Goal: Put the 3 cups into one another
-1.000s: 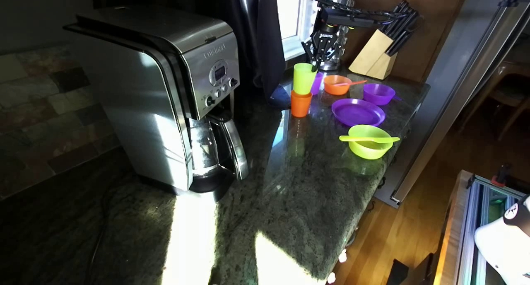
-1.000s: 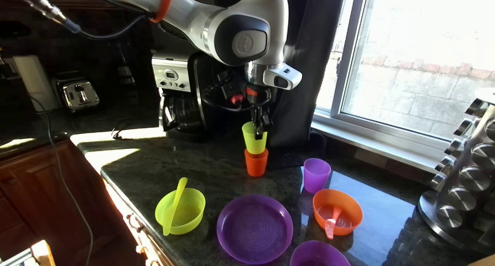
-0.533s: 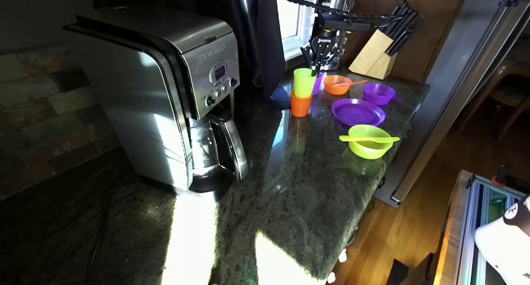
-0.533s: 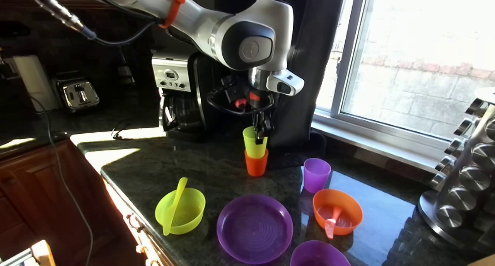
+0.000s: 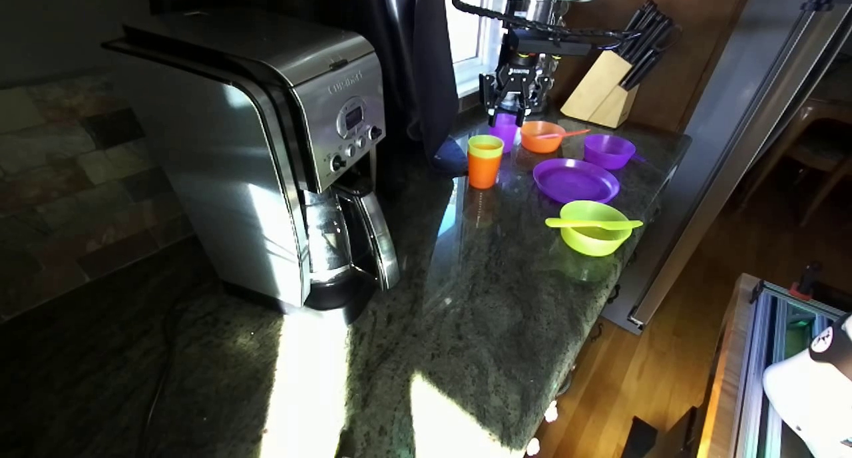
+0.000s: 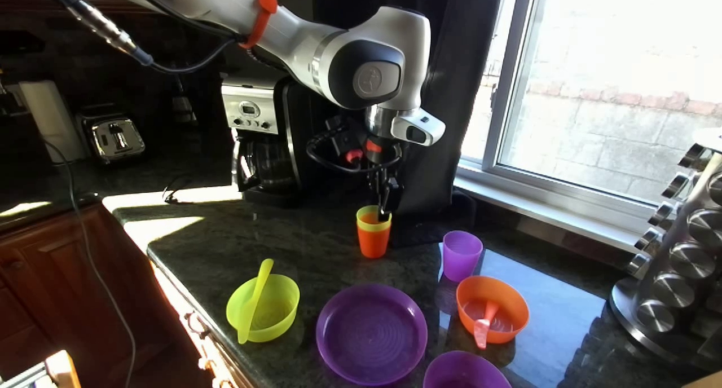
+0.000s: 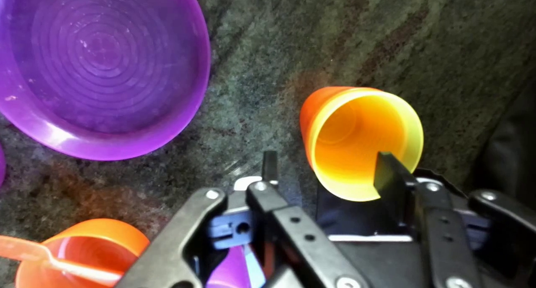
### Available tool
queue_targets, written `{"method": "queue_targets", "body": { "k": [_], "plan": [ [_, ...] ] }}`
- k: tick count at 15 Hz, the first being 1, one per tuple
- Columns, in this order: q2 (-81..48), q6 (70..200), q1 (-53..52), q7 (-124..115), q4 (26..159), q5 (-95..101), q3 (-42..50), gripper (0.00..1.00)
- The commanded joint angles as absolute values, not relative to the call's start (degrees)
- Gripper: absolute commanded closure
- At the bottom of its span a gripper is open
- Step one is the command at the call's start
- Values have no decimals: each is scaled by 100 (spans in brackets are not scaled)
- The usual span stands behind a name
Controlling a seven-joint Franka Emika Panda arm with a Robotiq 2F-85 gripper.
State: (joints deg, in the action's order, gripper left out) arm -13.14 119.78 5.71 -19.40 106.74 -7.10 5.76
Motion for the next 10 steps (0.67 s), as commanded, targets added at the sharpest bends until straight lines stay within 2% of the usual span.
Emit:
{"method": "queue_targets", "body": {
  "k": [1,3,10],
  "plan": [
    [-1435,11889,532,-2023,10615,-635,634,6],
    [-1472,11942,531,-2001,10660,-648,634,0],
    [-1562,12040,542,-1958,10874,-664,656,0]
  ]
}}
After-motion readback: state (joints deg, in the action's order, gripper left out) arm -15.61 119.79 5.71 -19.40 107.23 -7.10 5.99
